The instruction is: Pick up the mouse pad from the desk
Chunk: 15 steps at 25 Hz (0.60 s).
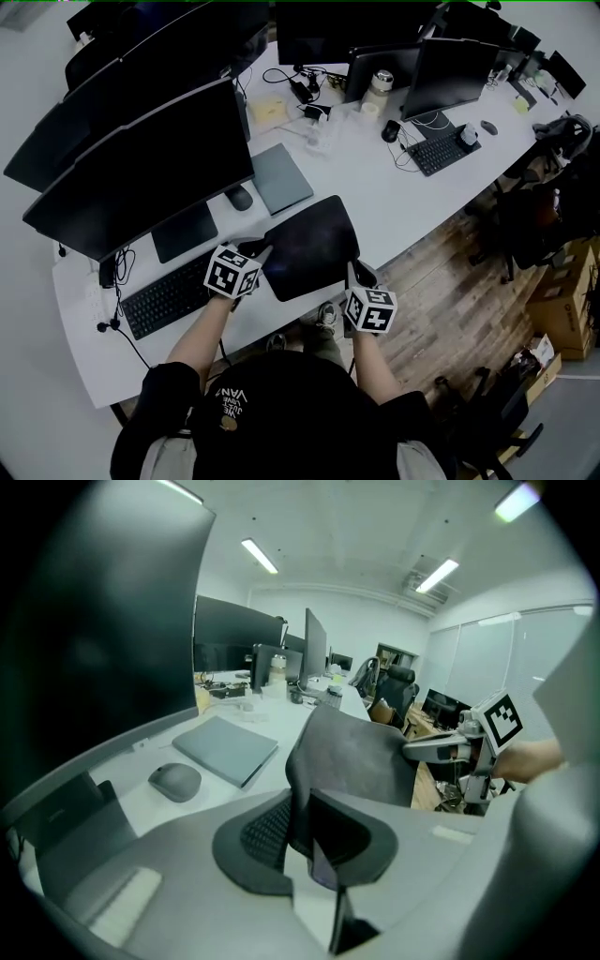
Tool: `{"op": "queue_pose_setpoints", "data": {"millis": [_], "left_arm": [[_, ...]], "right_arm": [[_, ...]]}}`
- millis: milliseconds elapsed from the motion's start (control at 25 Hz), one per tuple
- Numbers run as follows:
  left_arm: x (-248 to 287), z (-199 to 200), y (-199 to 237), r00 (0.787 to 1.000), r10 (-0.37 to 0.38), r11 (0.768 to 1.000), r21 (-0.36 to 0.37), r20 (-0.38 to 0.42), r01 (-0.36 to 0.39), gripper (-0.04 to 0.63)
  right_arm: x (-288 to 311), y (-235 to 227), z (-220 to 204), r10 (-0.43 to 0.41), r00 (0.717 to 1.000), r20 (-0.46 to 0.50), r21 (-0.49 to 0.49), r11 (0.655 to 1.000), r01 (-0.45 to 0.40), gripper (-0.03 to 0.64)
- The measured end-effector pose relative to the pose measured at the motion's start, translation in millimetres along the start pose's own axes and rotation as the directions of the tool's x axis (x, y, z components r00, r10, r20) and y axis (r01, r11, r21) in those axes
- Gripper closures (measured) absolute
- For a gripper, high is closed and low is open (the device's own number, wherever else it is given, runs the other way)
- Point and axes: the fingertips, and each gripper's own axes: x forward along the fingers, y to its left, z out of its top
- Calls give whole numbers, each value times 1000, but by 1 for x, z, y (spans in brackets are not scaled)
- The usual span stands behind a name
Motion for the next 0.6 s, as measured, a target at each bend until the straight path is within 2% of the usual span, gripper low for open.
{"op": "queue_pose_setpoints", "data": {"millis": [600], "left_arm": [[-60, 16, -4, 986, -34, 999, 37, 161, 28, 548]], "right_arm": [[-56, 48, 27, 9, 984, 176, 20, 1000, -13, 574]]}}
